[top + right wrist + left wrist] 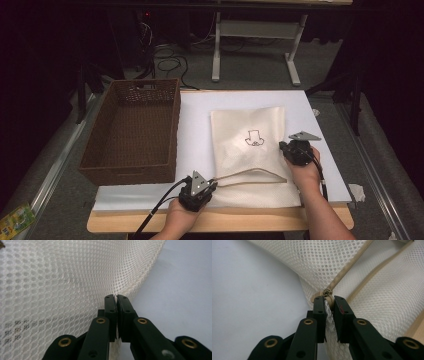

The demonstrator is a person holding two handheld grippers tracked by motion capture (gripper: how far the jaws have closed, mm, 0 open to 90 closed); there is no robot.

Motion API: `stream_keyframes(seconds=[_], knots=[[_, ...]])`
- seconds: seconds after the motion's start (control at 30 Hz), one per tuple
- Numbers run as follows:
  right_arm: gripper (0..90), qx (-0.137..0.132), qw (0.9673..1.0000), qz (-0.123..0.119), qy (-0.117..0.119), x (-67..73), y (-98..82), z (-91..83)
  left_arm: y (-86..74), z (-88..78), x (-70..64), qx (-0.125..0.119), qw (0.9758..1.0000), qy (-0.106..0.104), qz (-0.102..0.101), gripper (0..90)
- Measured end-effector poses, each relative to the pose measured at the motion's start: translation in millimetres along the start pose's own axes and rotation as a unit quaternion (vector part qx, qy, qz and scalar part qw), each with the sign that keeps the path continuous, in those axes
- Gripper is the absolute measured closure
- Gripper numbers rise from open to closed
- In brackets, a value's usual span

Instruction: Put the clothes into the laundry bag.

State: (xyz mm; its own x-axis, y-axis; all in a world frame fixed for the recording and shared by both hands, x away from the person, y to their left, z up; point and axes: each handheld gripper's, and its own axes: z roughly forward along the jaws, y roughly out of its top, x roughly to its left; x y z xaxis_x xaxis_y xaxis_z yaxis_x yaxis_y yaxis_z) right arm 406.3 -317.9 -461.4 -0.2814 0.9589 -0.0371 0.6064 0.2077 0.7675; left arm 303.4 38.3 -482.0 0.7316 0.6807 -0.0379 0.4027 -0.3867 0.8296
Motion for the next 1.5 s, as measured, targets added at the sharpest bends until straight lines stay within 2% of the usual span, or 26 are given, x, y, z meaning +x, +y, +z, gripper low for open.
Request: stream_keyframes(seconds=[0.2, 0.37, 0.53, 0.67, 0.73, 0.8, 0.87, 0.97, 1.0, 1.07, 1.13, 1.17, 1.27, 1.47, 1.5], knots=[[88.1, 0.003, 1.0000, 0.000, 0.009, -2.5, 2.9, 10.6, -1.4, -3.3, -2.1, -0.004, 1.0000, -0.005, 0.000, 79.8], [87.4, 0.004, 0.9999, 0.001, 0.011, -1.8, 3.2, 12.2, -1.1, -6.0, -0.2, -0.011, 0.9999, -0.007, 0.000, 76.6], [73.8, 0.009, 0.9999, 0.003, 0.009, -2.6, 1.1, 9.6, 5.5, -13.8, 6.4, -0.028, 0.9996, -0.010, 0.002, 67.1], [56.6, -0.009, 0.9999, -0.003, -0.004, -0.5, -0.3, -2.6, 17.2, -22.3, 20.9, -0.053, 0.9985, -0.005, -0.016, 49.0], [47.5, -0.021, 0.9997, -0.009, -0.006, 0.9, -2.5, -10.8, 21.1, -23.6, 26.9, -0.060, 0.9981, 0.000, -0.017, 42.1], [38.6, -0.029, 0.9995, -0.015, -0.008, 2.7, -6.9, -20.9, 24.0, -22.1, 30.5, -0.063, 0.9979, 0.004, -0.010, 35.0], [31.2, -0.041, 0.9991, -0.008, 0.000, 3.2, -11.4, -30.6, 26.2, -18.2, 32.2, -0.059, 0.9982, 0.002, -0.006, 28.3], [17.8, -0.055, 0.9983, 0.010, 0.020, 4.5, -16.8, -48.0, 27.6, -10.9, 31.3, -0.047, 0.9988, 0.010, 0.000, 14.7], [13.7, -0.059, 0.9979, 0.013, 0.023, 6.2, -18.5, -54.7, 28.0, -8.2, 30.6, -0.041, 0.9990, 0.017, 0.000, 13.7], [7.2, -0.070, 0.9970, 0.017, 0.028, 12.3, -22.7, -71.6, 29.8, -5.6, 31.1, -0.028, 0.9995, 0.011, -0.006, 9.7], [2.7, -0.080, 0.9964, 0.009, 0.029, 17.8, -25.2, -85.4, 32.3, -6.0, 32.8, -0.040, 0.9990, -0.006, -0.020, 7.1], [1.6, -0.088, 0.9956, 0.002, 0.030, 21.4, -25.3, -93.9, 33.5, -6.0, 33.0, -0.043, 0.9988, -0.009, -0.021, 6.5], [1.1, -0.109, 0.9936, -0.004, 0.029, 25.9, -24.7, -103.8, 37.2, -4.6, 33.6, -0.050, 0.9983, -0.016, -0.024, 3.8], [0.9, -0.097, 0.9946, -0.003, 0.037, 25.2, -28.2, -100.3, 39.3, -3.6, 34.0, -0.046, 0.9981, -0.025, -0.031, 3.1], [0.9, -0.099, 0.9944, -0.003, 0.038, 24.6, -27.9, -99.7, 38.6, -4.6, 33.7, -0.044, 0.9984, -0.023, -0.027, 3.1]])
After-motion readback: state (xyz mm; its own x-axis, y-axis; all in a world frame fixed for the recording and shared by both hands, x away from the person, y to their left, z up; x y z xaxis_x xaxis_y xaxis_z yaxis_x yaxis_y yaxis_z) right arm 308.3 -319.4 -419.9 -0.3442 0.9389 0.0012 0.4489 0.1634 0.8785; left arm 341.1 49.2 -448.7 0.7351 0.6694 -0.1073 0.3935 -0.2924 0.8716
